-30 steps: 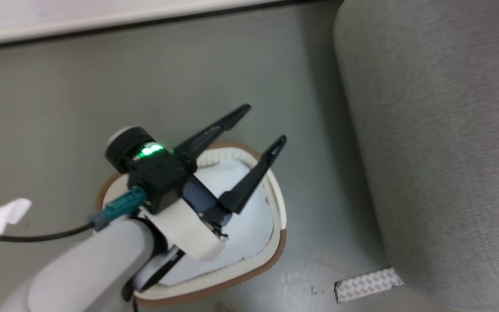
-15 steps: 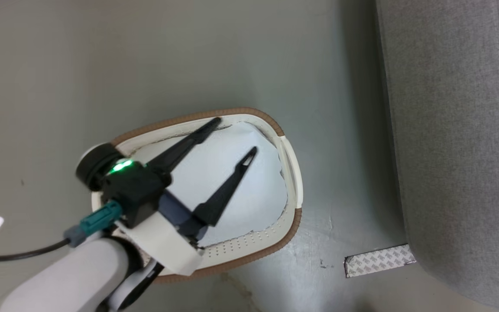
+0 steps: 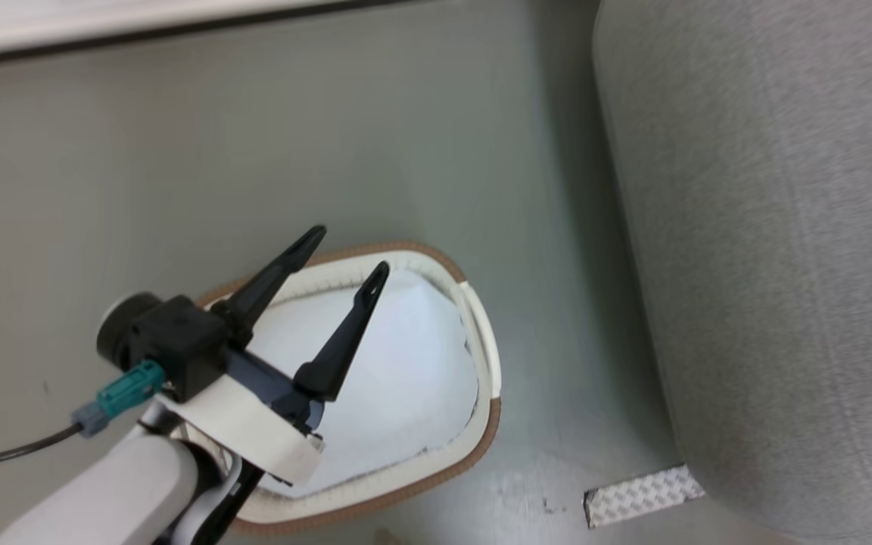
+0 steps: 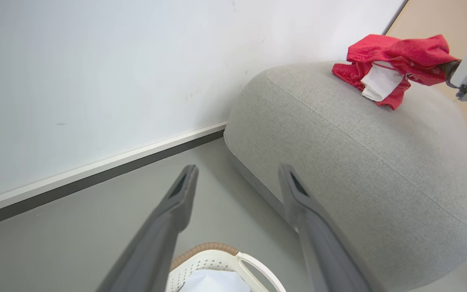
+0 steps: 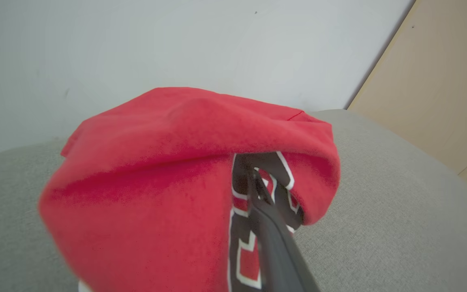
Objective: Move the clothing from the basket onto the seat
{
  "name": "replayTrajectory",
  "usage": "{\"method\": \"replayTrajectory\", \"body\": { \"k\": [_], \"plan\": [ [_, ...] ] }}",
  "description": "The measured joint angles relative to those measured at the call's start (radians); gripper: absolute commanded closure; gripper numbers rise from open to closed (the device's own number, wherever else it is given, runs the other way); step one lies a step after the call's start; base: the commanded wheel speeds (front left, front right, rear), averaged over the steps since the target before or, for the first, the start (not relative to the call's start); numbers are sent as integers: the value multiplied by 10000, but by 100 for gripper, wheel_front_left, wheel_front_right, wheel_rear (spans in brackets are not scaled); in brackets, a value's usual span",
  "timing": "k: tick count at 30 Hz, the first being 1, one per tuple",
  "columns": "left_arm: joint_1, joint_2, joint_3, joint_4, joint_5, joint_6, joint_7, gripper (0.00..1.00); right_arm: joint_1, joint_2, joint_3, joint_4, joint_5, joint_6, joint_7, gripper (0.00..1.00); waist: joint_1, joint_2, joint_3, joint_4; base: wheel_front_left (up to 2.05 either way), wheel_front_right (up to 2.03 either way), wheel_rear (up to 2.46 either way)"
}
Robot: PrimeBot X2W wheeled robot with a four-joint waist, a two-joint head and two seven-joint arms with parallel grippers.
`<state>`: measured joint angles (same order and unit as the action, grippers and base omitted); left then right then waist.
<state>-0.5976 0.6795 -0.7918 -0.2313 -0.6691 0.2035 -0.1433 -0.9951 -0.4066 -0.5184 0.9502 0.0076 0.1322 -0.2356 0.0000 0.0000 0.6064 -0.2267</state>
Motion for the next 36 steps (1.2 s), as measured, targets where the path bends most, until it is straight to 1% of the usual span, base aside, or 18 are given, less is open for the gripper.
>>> {"method": "replayTrajectory", "body": {
  "k": [3, 9, 12, 18, 22, 24, 28, 36],
  "plan": [
    [413, -159, 88, 341, -401, 61, -341, 0, 523, 84, 443, 46, -33, 0, -17, 0, 0, 0, -525, -72, 0, 0, 0],
    [1176, -470, 403, 1292, -949, 82, -878, 0, 2064, 384, 1526, -357, 533, 0, -119, 0, -3, 0, -1726, -150, 0, 0, 0],
    [1584, -715, 575, 1726, -1072, 38, -1058, 0, 2938, 581, 1985, -965, 838, 0, -155, 0, -3, 0, -2362, -155, 0, 0, 0],
    [2475, -1264, 1177, 2431, -1141, -2, -1185, 0, 4711, 886, 2778, -2644, 1168, 0, -211, 0, -4, 0, -3607, -48, 0, 0, 0],
    [3202, -1894, 1923, 2654, -1028, -144, -1208, 0, 5744, 1267, 3219, -3858, 1361, 0, -224, 0, -4, 1, -4362, 174, 0, 0, 0],
    [3654, -2205, 2278, 2838, -857, -230, -1208, 0, 6323, 1515, 3379, -4385, 1593, 0, -226, 0, -4, 0, -4718, 341, 0, 0, 0],
    [4579, -2715, 3149, 3118, -307, -314, -1208, 0, 7387, 2033, 3777, -5308, 1695, 0, -253, 0, -4, 0, -5350, 760, 0, 0, 0],
    [5714, -3572, 4746, 3718, 1244, -974, -1208, 0, 8852, 2930, 4535, -6585, 1425, 0, -255, 0, -3, 0, -6052, 1748, 0, 0, 0]
  ]
}}
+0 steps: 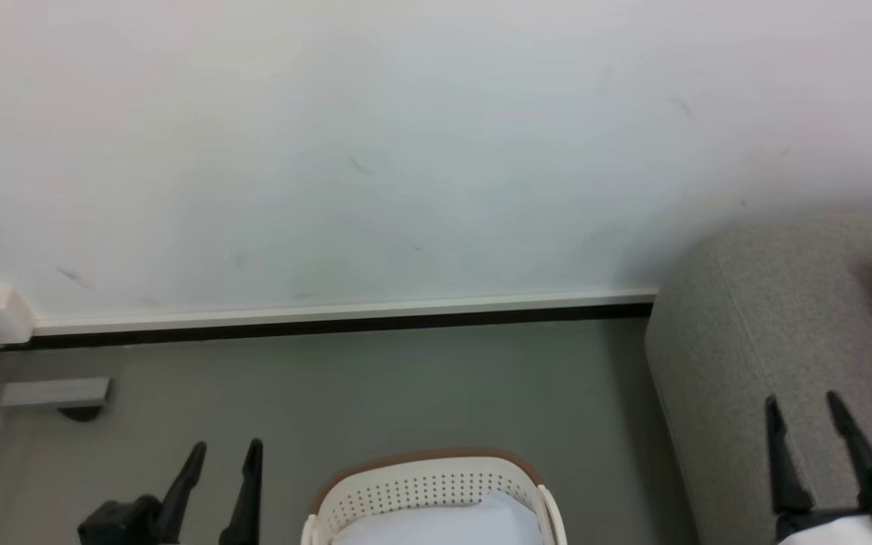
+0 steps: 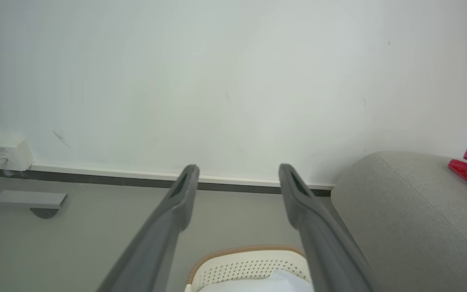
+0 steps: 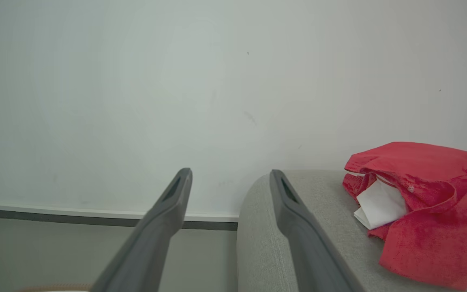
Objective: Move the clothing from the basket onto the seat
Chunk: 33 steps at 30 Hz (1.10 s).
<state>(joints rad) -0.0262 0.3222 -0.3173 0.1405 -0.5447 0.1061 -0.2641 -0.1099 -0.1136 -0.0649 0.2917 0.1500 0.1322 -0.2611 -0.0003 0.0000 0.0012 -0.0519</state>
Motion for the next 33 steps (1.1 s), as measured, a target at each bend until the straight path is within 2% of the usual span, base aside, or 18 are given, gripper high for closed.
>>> {"method": "replayTrajectory", "body": {
  "k": [9, 15, 19, 33],
  "plan": [
    [709, -1041, 1501, 433, 1607, -849, 0, 0, 1267, 596, 318, -332, -539, 0, 0, 0, 1, 0, -568, 501, 0, 0, 0],
    [899, -1618, 2142, 552, 2286, -1565, 0, 0, 1430, 648, 690, -278, -349, 0, 0, 0, 2, 0, -668, 427, 0, 0, 0],
    [913, -1904, 2424, 731, 2533, -1887, 0, 0, 1432, 646, 717, -249, -291, 0, -2, 0, 2, 0, -672, 290, 0, 0, 0],
    [891, -2353, 2974, 1001, 3060, -2295, 0, 0, 1440, 648, 623, -232, -267, 0, 0, 0, 3, 0, -612, -114, 0, 0, 0]
  ]
}}
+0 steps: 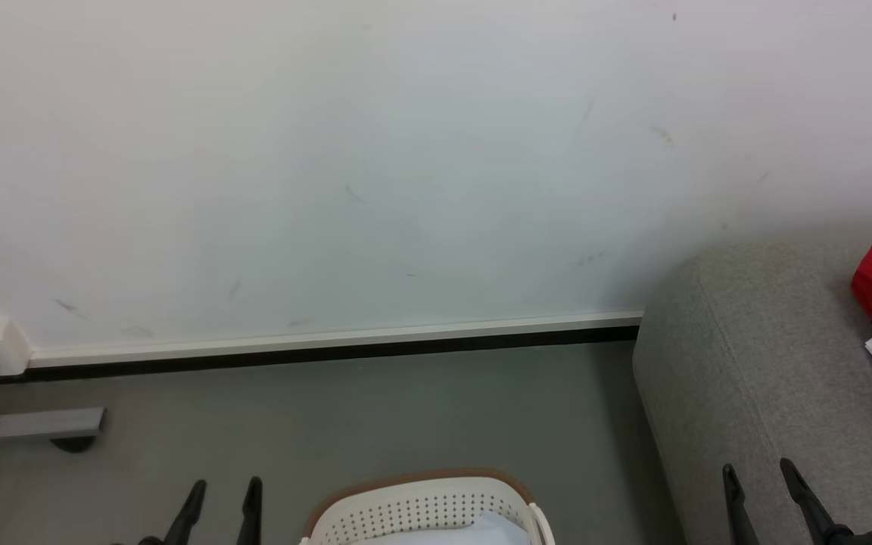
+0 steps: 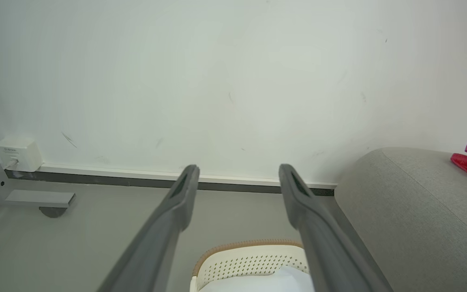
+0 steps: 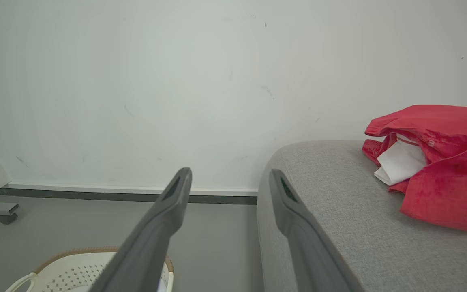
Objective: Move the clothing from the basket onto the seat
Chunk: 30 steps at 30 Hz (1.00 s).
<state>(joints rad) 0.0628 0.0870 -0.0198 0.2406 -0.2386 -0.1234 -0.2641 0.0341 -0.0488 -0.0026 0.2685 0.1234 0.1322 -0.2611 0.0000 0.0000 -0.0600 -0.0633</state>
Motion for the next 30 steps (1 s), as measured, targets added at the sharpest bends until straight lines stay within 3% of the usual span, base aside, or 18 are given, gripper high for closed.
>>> {"method": "replayTrajectory", "body": {
  "k": [10, 11, 16, 30],
  "plan": [
    [-16, -27, -209, 111, 59, -54, 0, 0, -1, 0, -2, 19, 38, 0, 0, 0, 0, 0, -18, -203, 0, 0, 0],
    [-5, -50, -280, 161, 38, -73, 0, 100, 7, 10, 4, 63, 29, 0, 0, 100, 0, 0, -21, -212, 0, 0, 0],
    [170, -192, -347, 541, -130, -84, 77, 100, 186, 69, 2, 449, 117, 0, 150, 100, 1, 0, -14, -209, 0, 0, 0],
    [-47, -224, -48, 447, -2550, -2, 748, 100, 61, 79, -192, 422, 2823, 0, 792, 100, 1, 0, 53, -112, 0, 0, 0]
  ]
}}
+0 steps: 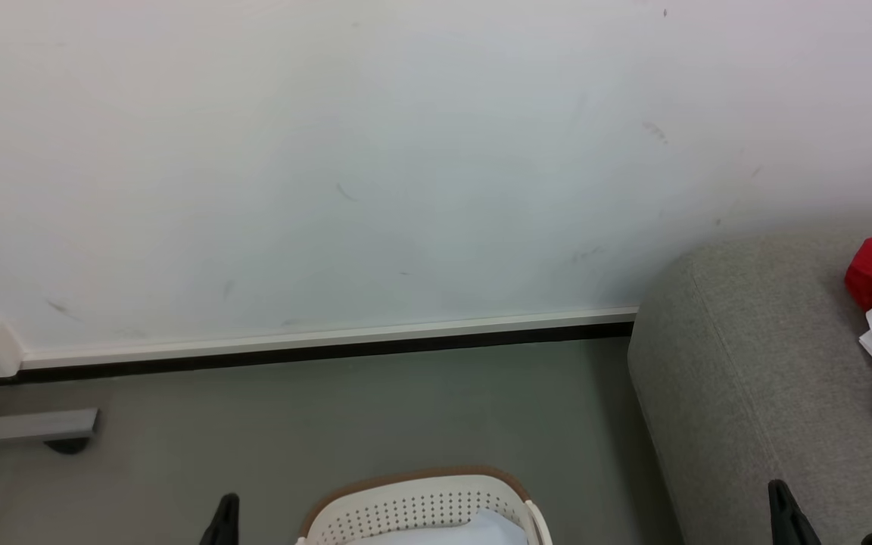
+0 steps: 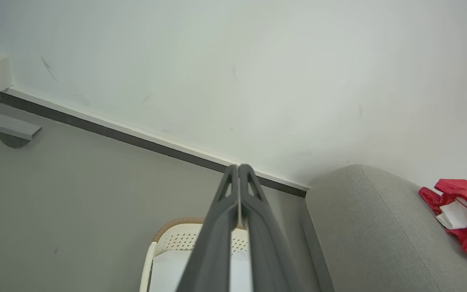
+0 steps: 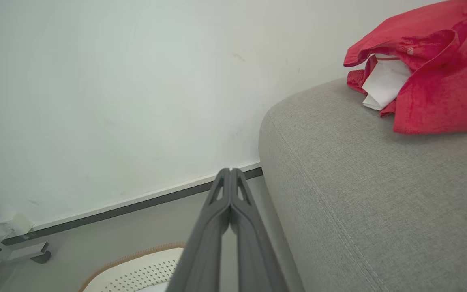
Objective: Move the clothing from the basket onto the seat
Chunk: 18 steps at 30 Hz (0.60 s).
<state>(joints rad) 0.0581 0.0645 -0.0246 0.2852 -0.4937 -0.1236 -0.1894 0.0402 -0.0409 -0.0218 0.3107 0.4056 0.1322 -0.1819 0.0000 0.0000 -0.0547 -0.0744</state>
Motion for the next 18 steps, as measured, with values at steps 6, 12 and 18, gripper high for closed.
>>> {"method": "replayTrajectory", "body": {
  "k": [6, 12, 18],
  "plan": [
    [-142, -8, 125, -100, -989, 23, 270, 100, -181, -2, -88, -58, 1032, 0, 244, 100, 0, 0, 28, 40, 0, 0, 0],
    [-247, -21, 222, -190, -1852, 98, 495, 100, -254, -2, -151, -96, 2021, 0, 500, 100, 0, 0, 57, 80, 0, 0, 0],
    [-373, -38, 324, -282, -2744, 113, 715, 100, -399, -4, -209, -150, 2915, 0, 715, 100, 0, 0, 86, 121, 0, 0, 0]
  ]
}}
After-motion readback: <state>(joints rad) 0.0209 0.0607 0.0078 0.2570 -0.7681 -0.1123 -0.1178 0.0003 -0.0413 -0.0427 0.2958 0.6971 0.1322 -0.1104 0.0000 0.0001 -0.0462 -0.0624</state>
